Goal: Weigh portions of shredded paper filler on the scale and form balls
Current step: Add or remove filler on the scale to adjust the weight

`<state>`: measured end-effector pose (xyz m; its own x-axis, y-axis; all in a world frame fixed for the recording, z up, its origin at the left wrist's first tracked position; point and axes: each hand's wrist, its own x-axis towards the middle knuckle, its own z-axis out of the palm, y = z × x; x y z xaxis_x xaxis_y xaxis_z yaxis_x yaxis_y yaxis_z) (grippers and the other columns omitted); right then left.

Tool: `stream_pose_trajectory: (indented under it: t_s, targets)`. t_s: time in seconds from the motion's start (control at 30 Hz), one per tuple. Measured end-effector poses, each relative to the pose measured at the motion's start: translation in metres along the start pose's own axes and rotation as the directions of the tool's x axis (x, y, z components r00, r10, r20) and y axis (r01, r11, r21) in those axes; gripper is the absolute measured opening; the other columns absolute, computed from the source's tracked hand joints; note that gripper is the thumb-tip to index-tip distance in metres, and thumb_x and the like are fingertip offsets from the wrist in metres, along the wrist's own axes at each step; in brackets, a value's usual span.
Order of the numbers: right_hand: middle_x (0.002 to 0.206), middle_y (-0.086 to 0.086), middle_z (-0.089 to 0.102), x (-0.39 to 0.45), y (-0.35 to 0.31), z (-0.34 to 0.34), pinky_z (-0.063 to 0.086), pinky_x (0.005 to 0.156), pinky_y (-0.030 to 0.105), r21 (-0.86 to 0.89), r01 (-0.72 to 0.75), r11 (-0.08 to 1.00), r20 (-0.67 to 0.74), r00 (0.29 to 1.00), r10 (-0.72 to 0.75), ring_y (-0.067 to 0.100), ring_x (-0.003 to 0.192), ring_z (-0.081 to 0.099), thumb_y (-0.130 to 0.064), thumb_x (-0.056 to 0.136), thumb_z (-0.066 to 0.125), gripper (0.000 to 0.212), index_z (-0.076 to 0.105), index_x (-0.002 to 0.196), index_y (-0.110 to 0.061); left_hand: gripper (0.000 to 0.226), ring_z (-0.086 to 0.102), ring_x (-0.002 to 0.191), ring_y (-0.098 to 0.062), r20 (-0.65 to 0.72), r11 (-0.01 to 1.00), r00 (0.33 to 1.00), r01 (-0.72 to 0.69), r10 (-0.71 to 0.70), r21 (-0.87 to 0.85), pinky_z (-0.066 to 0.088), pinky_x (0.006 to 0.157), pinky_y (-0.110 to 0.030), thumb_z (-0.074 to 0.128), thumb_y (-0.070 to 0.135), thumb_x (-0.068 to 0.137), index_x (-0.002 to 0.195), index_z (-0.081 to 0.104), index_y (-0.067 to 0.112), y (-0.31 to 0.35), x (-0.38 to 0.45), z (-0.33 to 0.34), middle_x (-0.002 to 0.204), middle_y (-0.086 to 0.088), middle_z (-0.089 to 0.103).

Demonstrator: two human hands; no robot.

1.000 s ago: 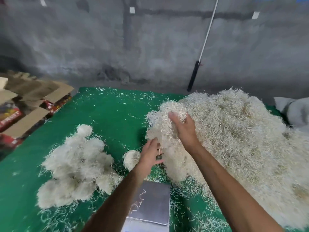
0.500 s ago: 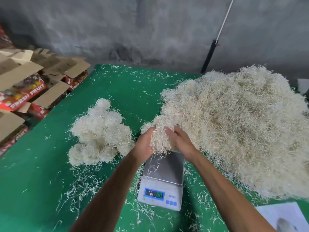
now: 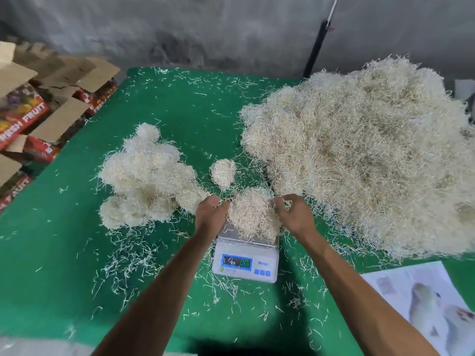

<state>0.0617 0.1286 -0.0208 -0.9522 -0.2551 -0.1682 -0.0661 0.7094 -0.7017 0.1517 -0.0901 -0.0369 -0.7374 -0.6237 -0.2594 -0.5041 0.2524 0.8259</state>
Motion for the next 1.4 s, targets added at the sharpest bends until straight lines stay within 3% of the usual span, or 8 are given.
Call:
stream_pose_trajectory:
  t_s: [0.1,0.17,0.4,0.6,0.77,1.07,1.27,1.4]
  targets:
    - [0.134,0.015,0.066,0.002,0.002,0.001,0.050,0.083,0.027,-0.004,0.016,1.000,-0.032,0.999,-0.016,0.022,0.092,0.068,-0.053,0.106,0.048,0.061,0.052,0.145,-0.006,0.042,0.059,0.077,0.005,0.006,0.999,1.000,-0.013,0.013,-0.029,0.039,0.049,0.000,0.072,0.033,0.091,0.127,0.064,0.012,0.000,-0.004,0.002,0.126,-0.005,0.068]
    - [0.144,0.013,0.059,0.002,0.000,0.002,0.049,0.091,0.034,0.015,0.001,1.000,-0.018,1.000,-0.001,0.012,0.088,0.063,-0.051,0.106,0.048,0.059,0.050,0.146,-0.007,0.039,0.059,0.080,0.006,0.004,0.999,1.000,-0.026,0.026,-0.032,0.040,0.051,0.001,0.072,0.032,0.091,0.124,0.065,0.012,0.001,-0.006,0.001,0.122,-0.003,0.069]
    - [0.128,0.014,0.066,-0.003,0.002,0.008,0.043,0.053,0.019,0.036,-0.003,0.999,-0.020,1.000,0.003,0.034,0.095,0.072,-0.046,0.108,0.047,0.054,0.047,0.146,-0.008,0.036,0.067,0.092,-0.008,0.024,0.997,0.998,-0.057,0.059,-0.054,0.044,0.060,-0.004,0.071,0.031,0.092,0.122,0.066,0.011,0.002,-0.011,-0.004,0.118,-0.003,0.070]
    - [0.142,0.016,0.060,-0.003,0.004,0.010,0.051,0.068,0.027,0.028,-0.003,1.000,0.002,1.000,0.003,0.026,0.086,0.073,-0.044,0.108,0.047,0.056,0.046,0.149,-0.006,0.033,0.067,0.097,-0.010,0.028,0.994,0.998,-0.061,0.064,-0.093,0.048,0.067,-0.007,0.071,0.025,0.092,0.121,0.067,0.012,-0.006,-0.016,-0.003,0.118,-0.003,0.071]
    - [0.139,0.015,0.061,-0.004,0.005,0.015,0.038,0.055,0.014,0.025,-0.003,1.000,-0.005,1.000,0.003,0.013,0.077,0.069,-0.042,0.109,0.046,0.052,0.047,0.146,-0.006,0.032,0.068,0.101,-0.014,0.067,0.985,0.996,-0.050,0.061,-0.163,0.060,0.088,-0.039,0.071,0.025,0.093,0.122,0.067,0.013,-0.006,-0.018,-0.003,0.120,-0.002,0.069]
    - [0.143,0.014,0.058,-0.002,0.006,0.018,0.048,0.063,0.024,0.040,-0.040,0.998,-0.032,0.999,0.041,0.011,0.071,0.067,-0.042,0.109,0.045,0.050,0.047,0.145,-0.007,0.033,0.068,0.088,-0.007,0.068,0.983,0.995,-0.059,0.072,-0.175,0.062,0.079,-0.039,0.070,0.028,0.093,0.123,0.066,0.015,-0.006,-0.016,-0.006,0.120,0.000,0.068]
    - [0.142,0.013,0.059,0.003,0.003,0.018,0.058,0.084,0.040,0.048,-0.029,0.998,-0.053,0.998,0.032,0.023,0.098,0.070,-0.052,0.106,0.046,0.059,0.048,0.145,-0.009,0.034,0.068,0.081,-0.009,0.070,0.987,0.996,-0.052,0.063,-0.149,0.062,0.076,-0.046,0.069,0.028,0.093,0.125,0.065,0.015,-0.005,-0.015,-0.007,0.121,0.000,0.068]
    - [0.111,-0.003,0.066,0.003,-0.010,0.031,0.061,0.072,0.033,0.029,0.026,0.999,-0.017,1.000,-0.026,0.004,0.068,0.066,-0.069,0.099,0.045,0.077,0.041,0.152,-0.014,0.042,0.065,0.083,-0.017,0.194,0.980,0.981,0.043,-0.005,-0.196,0.063,0.064,-0.038,0.062,0.025,0.098,0.139,0.052,0.020,-0.006,-0.015,-0.004,0.125,-0.004,0.060]
